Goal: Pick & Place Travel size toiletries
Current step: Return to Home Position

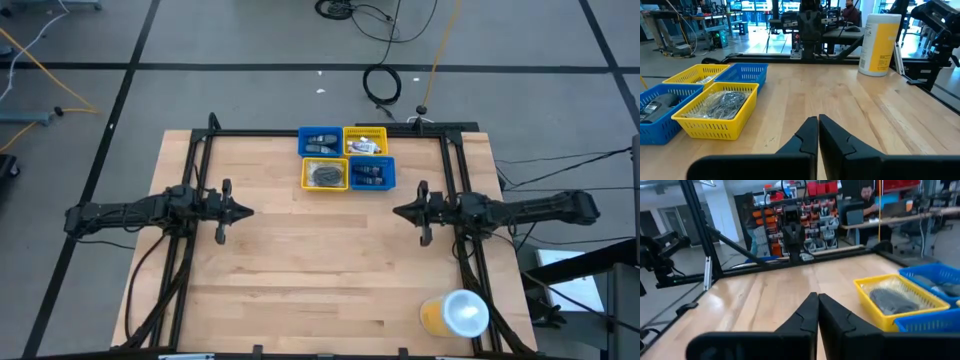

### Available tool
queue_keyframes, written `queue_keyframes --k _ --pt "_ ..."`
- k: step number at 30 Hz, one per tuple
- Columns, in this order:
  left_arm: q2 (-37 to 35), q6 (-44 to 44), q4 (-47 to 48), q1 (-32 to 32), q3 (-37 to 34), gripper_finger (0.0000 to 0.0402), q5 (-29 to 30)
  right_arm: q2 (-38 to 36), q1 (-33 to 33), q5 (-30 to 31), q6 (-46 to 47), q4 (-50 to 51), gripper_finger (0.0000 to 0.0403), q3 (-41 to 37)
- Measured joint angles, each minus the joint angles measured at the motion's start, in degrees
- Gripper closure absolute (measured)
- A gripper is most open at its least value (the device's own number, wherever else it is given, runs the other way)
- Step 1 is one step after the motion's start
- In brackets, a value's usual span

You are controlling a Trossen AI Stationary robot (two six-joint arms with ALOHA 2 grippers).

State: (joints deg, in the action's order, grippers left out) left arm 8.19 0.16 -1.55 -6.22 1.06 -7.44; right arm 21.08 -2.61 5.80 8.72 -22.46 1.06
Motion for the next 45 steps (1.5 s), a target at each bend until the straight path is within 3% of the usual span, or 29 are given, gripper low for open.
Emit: queue_keyframes --k 6,15,22,31,36,39,45 --pt "0.0 0.0 0.0 0.0 0.0 0.0398 0.0 -3.8 0.0 0.0 -5.5 8.0 0.0398 -0.1" --pt "0.0 0.0 0.0 0.0 0.0 0.0374 0.0 -3.6 0.0 0.0 -5.0 7.7 0.0396 -0.2" --pt "0.0 0.0 0.0 0.0 0.0 0.0383 0.0 -3.9 -0.1 0.1 -5.0 8.0 0.0394 -0.2" --pt "0.0 0.0 0.0 0.0 0.0 0.0397 0.0 -20.9 0.7 0.1 -5.0 14.4 0.0394 -0.2" --pt "0.0 0.0 0.0 0.0 0.0 0.0381 0.1 -21.0 1.2 0.0 -5.5 20.0 0.0396 -0.3" --pt "0.1 0.0 -0.2 0.0 0.0 0.0376 0.2 -21.0 2.3 -3.1 -7.3 20.5 0.0398 -0.3" --pt "0.1 0.0 -0.1 0.0 0.0 0.0385 0.2 -21.0 4.8 -4.8 -7.5 21.1 0.0399 -0.3"
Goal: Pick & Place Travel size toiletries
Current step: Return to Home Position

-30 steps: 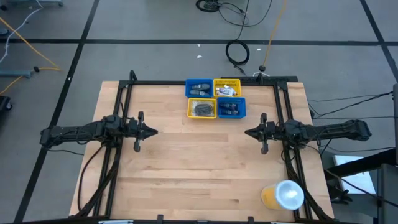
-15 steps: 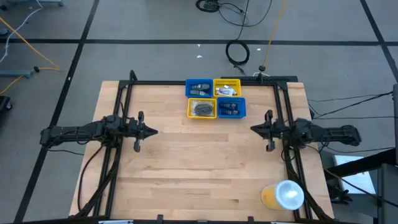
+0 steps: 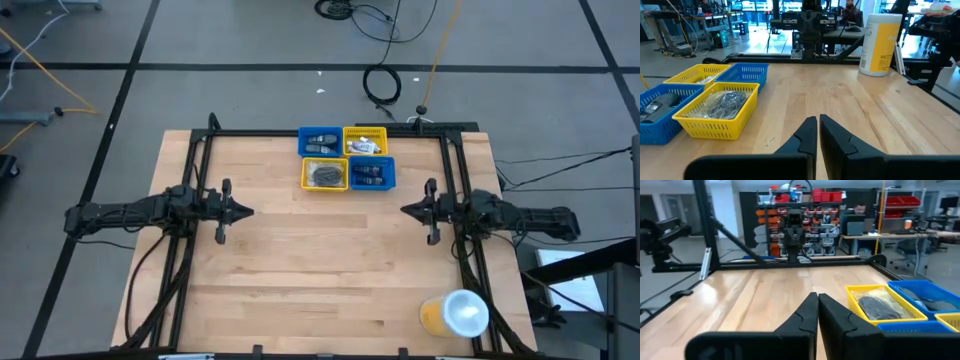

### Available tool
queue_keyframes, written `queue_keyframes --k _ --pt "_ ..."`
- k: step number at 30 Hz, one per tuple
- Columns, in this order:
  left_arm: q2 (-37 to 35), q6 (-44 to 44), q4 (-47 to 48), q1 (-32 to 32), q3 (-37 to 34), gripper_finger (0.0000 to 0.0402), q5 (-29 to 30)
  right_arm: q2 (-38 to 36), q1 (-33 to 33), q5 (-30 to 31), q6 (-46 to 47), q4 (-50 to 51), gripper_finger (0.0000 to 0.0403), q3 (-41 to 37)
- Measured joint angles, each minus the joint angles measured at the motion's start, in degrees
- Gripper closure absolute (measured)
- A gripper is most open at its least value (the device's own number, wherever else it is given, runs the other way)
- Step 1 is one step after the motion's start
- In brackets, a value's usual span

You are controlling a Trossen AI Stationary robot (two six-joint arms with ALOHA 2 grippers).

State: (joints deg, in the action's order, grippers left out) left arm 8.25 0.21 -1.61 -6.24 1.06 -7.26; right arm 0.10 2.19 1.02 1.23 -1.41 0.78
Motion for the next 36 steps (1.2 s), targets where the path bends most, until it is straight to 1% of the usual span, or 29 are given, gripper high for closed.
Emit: queue_keyframes --k 7,15,20,24,32,36 --pt "0.0 0.0 -0.1 0.0 0.0 0.0400 0.2 0.0 1.8 -1.2 1.3 0.2 0.0399 0.0" --pt "0.0 0.0 0.0 0.0 0.0 0.0377 0.2 0.0 1.5 -1.2 1.9 0.3 0.0399 0.0" --pt "0.0 0.0 -0.1 0.0 0.0 0.0374 0.3 0.3 1.5 -1.2 -0.4 -1.7 0.0399 0.0" --pt "0.0 0.0 -0.1 0.0 0.0 0.0378 0.3 0.8 1.5 -1.1 -0.4 -3.6 0.0399 0.0" --pt "0.0 0.0 -0.1 0.0 0.0 0.0399 0.3 0.8 1.5 -1.1 -0.4 -3.7 0.0399 0.0" --pt "0.0 0.0 -0.1 0.0 0.0 0.0397 0.3 0.8 1.5 -1.1 -0.4 -3.8 0.0399 0.0"
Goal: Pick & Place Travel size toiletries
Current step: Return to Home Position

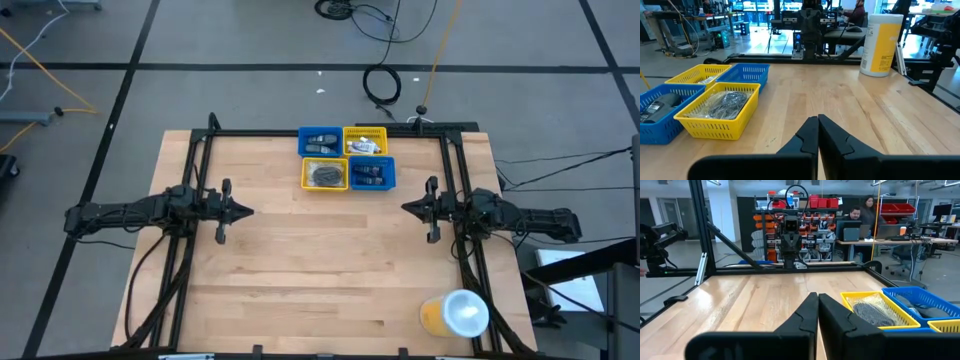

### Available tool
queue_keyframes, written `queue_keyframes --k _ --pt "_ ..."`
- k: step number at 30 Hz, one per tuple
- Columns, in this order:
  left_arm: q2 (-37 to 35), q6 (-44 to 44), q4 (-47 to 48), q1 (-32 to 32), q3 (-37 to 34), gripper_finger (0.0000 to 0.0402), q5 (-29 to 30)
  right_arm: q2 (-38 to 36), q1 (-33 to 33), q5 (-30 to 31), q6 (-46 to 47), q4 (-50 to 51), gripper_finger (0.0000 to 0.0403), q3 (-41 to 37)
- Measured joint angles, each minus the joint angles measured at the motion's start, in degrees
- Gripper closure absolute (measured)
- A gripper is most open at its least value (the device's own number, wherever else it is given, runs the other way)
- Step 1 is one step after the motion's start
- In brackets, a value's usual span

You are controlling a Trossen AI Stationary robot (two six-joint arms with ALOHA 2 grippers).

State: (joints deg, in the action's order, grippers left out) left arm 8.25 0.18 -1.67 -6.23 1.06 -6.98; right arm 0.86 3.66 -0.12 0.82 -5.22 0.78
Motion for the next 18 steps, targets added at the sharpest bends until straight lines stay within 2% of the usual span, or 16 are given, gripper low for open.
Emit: queue_keyframes --k 6,13,18 --pt "-0.1 3.5 -0.1 -0.2 0.0 0.0378 0.3 0.0 0.0 0.0 0.0 -0.1 0.0399 0.0" --pt "-3.4 5.7 -1.4 -0.1 0.0 0.0384 -6.5 0.0 0.0 0.0 0.0 -0.1 0.0399 0.0" --pt "-4.2 4.2 0.1 -0.1 0.1 0.0398 -2.7 0.0 0.0 0.0 0.0 -0.1 0.0399 0.0"
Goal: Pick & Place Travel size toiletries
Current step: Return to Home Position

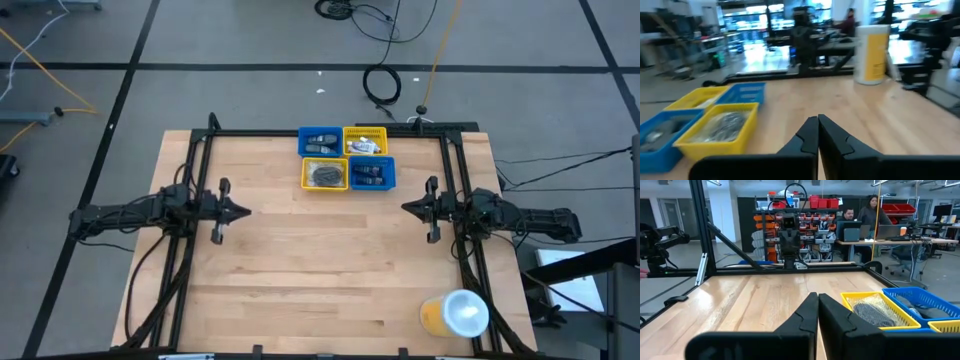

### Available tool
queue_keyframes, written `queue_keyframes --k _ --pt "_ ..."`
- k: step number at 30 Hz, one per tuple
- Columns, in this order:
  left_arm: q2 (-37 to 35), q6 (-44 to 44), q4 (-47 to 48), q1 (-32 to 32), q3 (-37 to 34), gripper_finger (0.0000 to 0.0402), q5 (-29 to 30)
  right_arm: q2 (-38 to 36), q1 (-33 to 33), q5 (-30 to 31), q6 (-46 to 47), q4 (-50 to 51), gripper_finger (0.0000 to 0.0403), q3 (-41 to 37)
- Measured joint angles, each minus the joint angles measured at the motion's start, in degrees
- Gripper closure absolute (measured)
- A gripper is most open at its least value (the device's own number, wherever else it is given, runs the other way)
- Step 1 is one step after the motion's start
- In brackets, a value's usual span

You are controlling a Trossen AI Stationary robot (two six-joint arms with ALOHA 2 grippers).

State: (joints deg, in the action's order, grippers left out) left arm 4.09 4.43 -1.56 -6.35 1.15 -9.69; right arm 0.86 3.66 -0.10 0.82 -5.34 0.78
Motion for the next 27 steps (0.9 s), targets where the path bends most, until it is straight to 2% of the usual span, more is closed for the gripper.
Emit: queue_keyframes --k 5,7,13,20,27 --pt "0.0 -1.6 1.3 0.0 0.0 0.0394 9.4 0.0 0.0 0.0 0.0 0.0 0.0399 0.0" --pt "0.0 -1.9 1.4 0.0 0.0 0.0387 10.8 0.0 0.0 0.0 0.0 0.0 0.0399 0.0" --pt "0.0 -1.3 1.3 1.5 0.0 0.0376 8.3 0.0 0.0 0.0 0.0 0.0 0.0399 0.0" --pt "0.0 0.6 1.3 4.2 0.0 0.0390 8.3 0.0 0.0 0.0 0.0 0.0 0.0399 0.0" --pt "0.3 -1.8 1.3 4.9 0.0 0.0397 8.3 0.0 0.0 0.0 0.0 0.0 0.0399 0.0"
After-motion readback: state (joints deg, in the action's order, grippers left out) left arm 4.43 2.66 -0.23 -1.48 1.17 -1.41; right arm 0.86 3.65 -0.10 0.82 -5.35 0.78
